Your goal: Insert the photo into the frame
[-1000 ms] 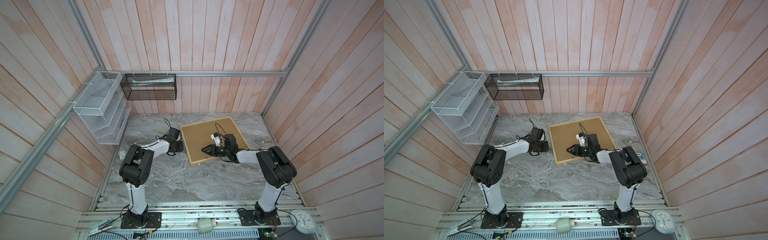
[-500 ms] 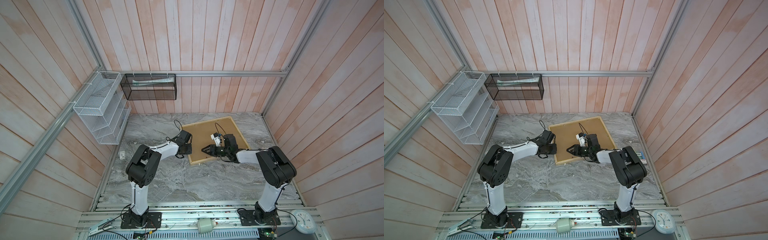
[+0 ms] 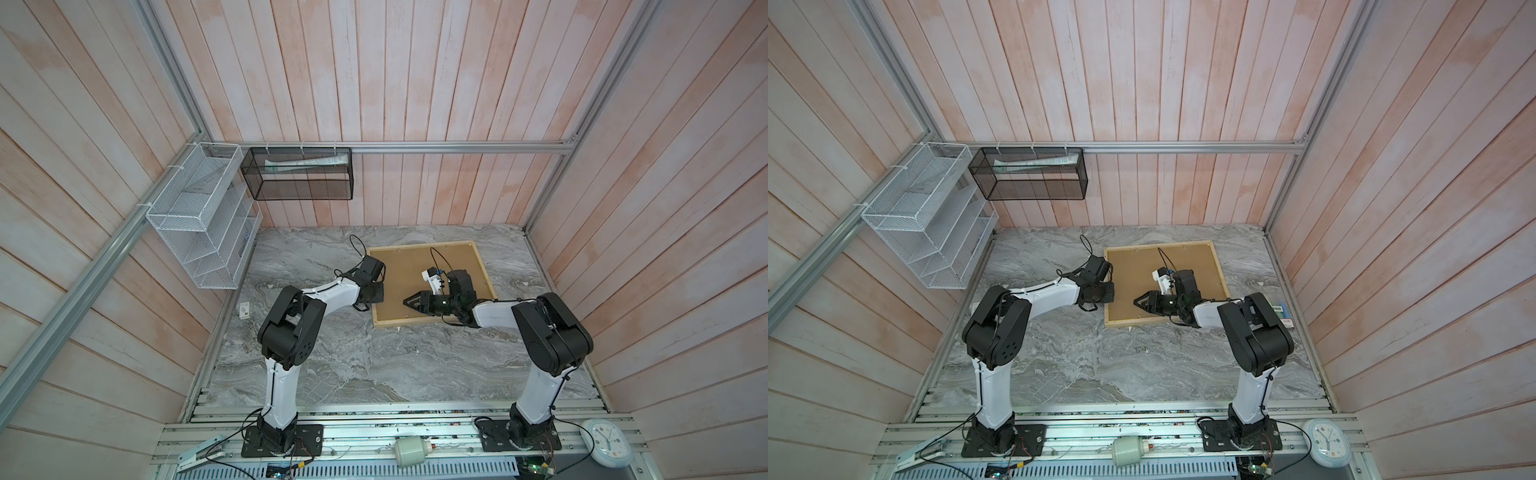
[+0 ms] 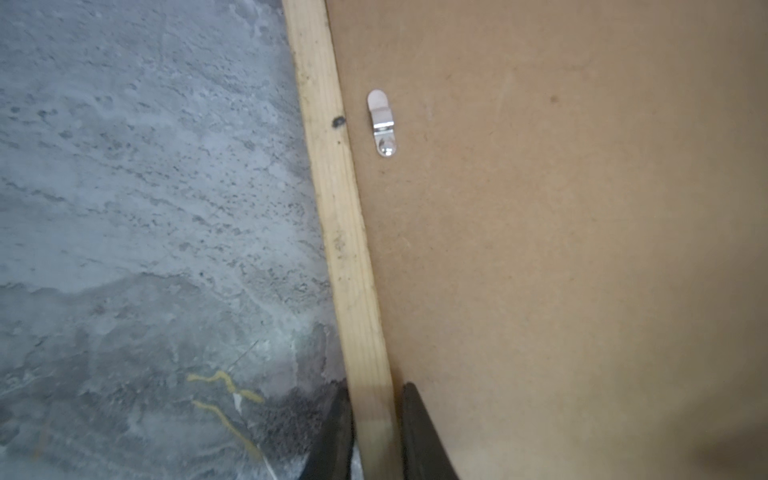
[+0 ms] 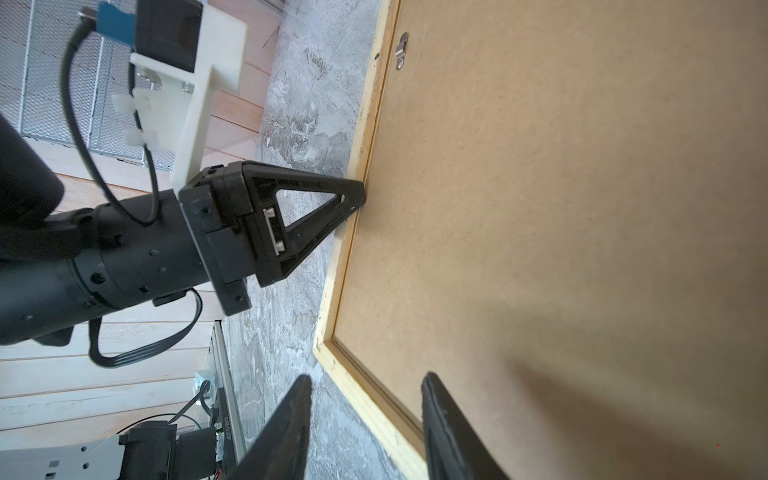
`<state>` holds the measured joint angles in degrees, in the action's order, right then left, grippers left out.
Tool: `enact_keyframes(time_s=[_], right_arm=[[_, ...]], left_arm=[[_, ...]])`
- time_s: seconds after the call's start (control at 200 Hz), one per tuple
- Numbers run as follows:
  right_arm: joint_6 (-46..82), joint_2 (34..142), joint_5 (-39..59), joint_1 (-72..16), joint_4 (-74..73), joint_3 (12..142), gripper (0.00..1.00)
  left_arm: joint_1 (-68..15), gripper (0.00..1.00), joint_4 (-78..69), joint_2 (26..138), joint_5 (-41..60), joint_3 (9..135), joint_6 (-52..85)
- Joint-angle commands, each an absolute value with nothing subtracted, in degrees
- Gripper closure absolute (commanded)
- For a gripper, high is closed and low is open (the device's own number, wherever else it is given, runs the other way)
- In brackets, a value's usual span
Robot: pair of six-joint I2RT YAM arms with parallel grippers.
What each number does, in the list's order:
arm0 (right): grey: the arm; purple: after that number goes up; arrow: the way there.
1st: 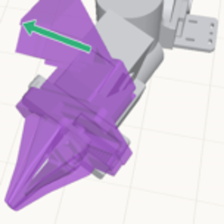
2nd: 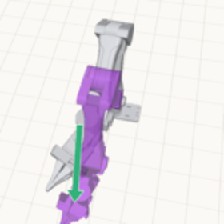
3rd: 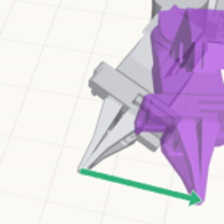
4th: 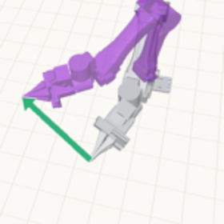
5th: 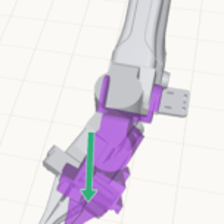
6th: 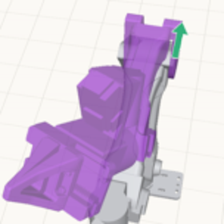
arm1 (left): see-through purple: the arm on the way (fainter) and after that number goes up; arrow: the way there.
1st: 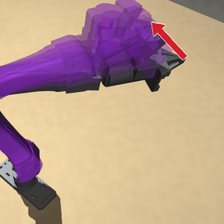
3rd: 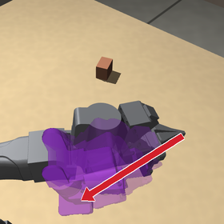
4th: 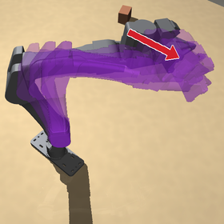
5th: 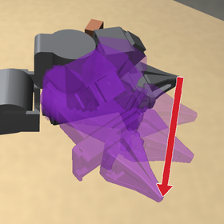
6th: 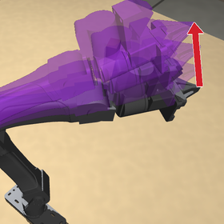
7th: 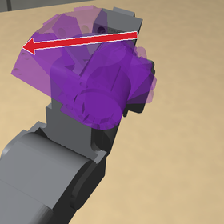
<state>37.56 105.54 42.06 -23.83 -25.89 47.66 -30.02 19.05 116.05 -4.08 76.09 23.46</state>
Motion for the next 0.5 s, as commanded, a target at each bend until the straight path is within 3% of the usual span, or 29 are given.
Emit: enact_keyframes(time_s=[0.0,0.495], right_arm=[[38.14,104.47,41.55,-23.65,-27.22,46.85,0.55],[39.09,106.64,41.56,-23.64,-28.21,49.37,0.55]], left_arm=[[-29.73,0.83,27.25,117.43,-4.28,70.24,18.68],[-26.46,0.84,26.92,111.63,-2.82,66.62,16.52]])
